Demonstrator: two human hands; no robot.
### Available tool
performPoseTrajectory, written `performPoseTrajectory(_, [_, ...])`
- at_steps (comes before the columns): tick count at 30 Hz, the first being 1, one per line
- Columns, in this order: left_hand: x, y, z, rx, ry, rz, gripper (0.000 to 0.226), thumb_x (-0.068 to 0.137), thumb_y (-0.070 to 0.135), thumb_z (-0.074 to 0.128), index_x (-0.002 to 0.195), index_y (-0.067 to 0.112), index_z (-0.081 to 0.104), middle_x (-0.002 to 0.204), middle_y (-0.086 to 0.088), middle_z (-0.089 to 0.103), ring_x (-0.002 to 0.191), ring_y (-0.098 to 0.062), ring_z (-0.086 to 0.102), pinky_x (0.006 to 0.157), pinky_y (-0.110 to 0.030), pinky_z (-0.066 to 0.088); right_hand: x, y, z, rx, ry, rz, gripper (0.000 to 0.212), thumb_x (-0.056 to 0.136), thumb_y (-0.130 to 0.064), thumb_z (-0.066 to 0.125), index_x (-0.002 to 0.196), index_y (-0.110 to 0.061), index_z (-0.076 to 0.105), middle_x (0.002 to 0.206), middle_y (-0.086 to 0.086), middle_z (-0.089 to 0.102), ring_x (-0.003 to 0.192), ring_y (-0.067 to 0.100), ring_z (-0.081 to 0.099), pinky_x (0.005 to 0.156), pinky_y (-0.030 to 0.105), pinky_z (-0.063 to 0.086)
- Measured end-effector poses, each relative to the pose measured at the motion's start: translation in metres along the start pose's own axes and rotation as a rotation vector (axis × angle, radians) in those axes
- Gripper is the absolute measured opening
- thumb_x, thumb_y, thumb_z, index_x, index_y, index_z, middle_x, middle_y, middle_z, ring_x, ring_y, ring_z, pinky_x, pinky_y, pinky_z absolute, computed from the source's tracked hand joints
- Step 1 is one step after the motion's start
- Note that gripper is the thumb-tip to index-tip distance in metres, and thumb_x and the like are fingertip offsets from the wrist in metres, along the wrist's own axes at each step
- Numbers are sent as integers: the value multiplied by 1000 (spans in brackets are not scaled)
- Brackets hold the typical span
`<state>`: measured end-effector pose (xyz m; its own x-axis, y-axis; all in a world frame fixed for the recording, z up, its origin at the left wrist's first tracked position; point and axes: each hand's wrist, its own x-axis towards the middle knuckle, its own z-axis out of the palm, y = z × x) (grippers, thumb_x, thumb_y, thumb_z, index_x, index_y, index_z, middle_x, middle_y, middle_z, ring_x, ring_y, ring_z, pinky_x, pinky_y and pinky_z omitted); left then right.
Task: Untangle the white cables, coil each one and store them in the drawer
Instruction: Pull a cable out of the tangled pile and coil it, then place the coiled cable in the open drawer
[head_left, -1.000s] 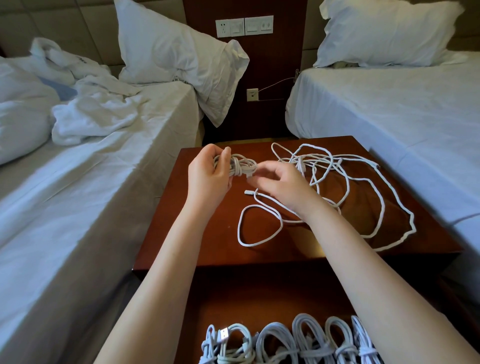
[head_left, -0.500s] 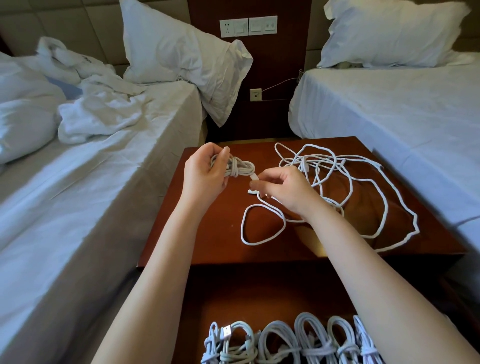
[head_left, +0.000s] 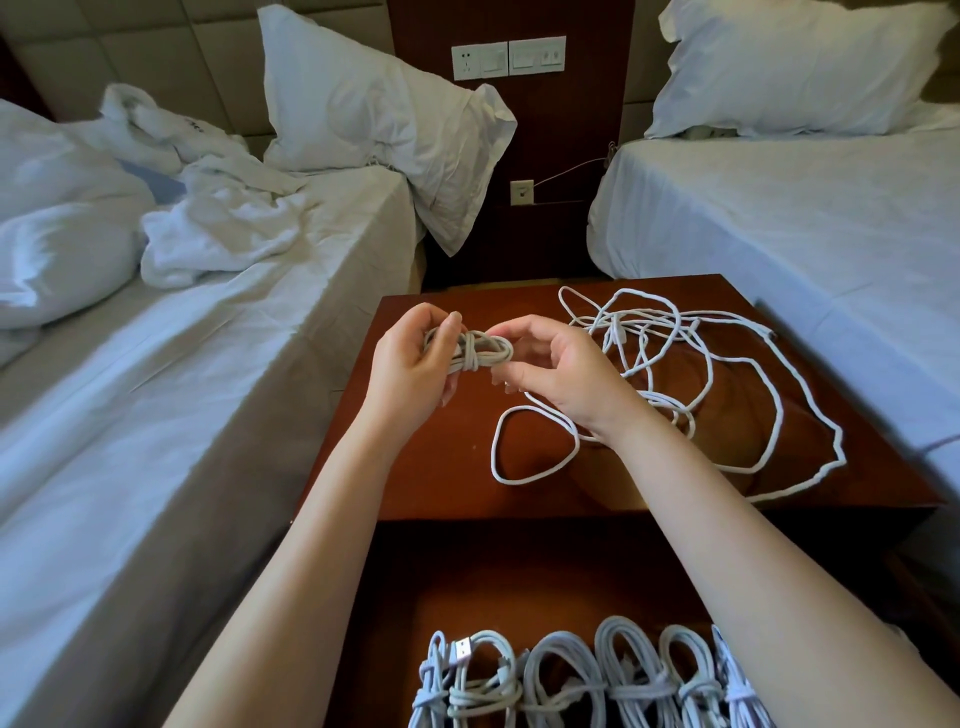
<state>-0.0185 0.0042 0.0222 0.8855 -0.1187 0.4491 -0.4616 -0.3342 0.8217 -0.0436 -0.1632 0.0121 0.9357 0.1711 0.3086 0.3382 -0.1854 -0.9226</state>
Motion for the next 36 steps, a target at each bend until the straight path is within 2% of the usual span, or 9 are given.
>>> performPoseTrajectory(5, [-18,-11,-9,24,19,-47,26,100,20,46,84,1,55,42,5,50,33,-8,43,39,-20,35,-5,-3,11,26,-58,34,23,85,-8,70,106,-16,66,95,8,72,82,12,68,79,30,57])
performPoseTrajectory(11, [-46,-20,-25,86,-66,-67,26,100,20,48,75,13,53,46,7,56,35,-6,47,42,-19,38,-28,8,34,-2,-32,84,19,88,-12,69,107,-15,67,92,9,73,81,18,68,75,28,57])
performPoseTrajectory(13, [-56,-23,-32,98,-96,-94,26,99,21,48,75,14,55,49,8,58,37,-8,50,43,-23,42,-37,11,41,-17,-41,100,19,88,-12,68,108,-14,67,92,7,72,83,21,68,75,28,57])
performPoseTrajectory(16, [-71,-30,-44,85,-78,-178,27,99,24,49,82,5,60,62,0,63,45,-16,59,50,-39,52,-47,14,50,-52,-59,110,20,88,-14,68,108,-15,68,91,2,72,83,18,67,77,30,57])
performPoseTrajectory(19, [-87,-43,-60,163,-11,-237,26,98,23,51,80,8,61,61,-9,64,46,-16,60,54,-38,54,-56,15,57,-131,-97,86,18,87,-17,71,105,-21,69,89,-1,71,81,19,67,79,39,58])
performPoseTrajectory(22, [-105,-56,-75,314,22,-294,22,95,24,54,78,12,60,62,-4,64,51,-13,61,63,-36,55,-62,11,62,-155,-190,68,17,86,-15,72,102,-20,70,84,0,71,78,20,67,78,37,57])
performPoseTrajectory(27, [-136,-64,-86,642,35,-211,24,94,29,56,83,8,61,71,-1,57,74,-21,52,63,-29,34,-73,9,79,-196,-400,96,17,86,-14,72,102,-15,70,80,3,71,68,18,66,72,26,55])
performPoseTrajectory(32, [-147,-69,-80,746,-178,-347,38,97,39,46,88,5,62,84,-11,63,86,-30,59,72,-38,48,-80,29,100,-291,-553,167,15,86,-20,73,101,-18,71,80,4,70,72,17,65,71,28,51])
performPoseTrajectory(36, [-149,-68,-78,738,-225,-365,40,99,36,41,85,4,60,81,-11,62,82,-31,60,68,-36,46,-78,39,110,-333,-676,247,15,87,-22,71,102,-25,69,78,-6,65,68,5,58,68,21,48])
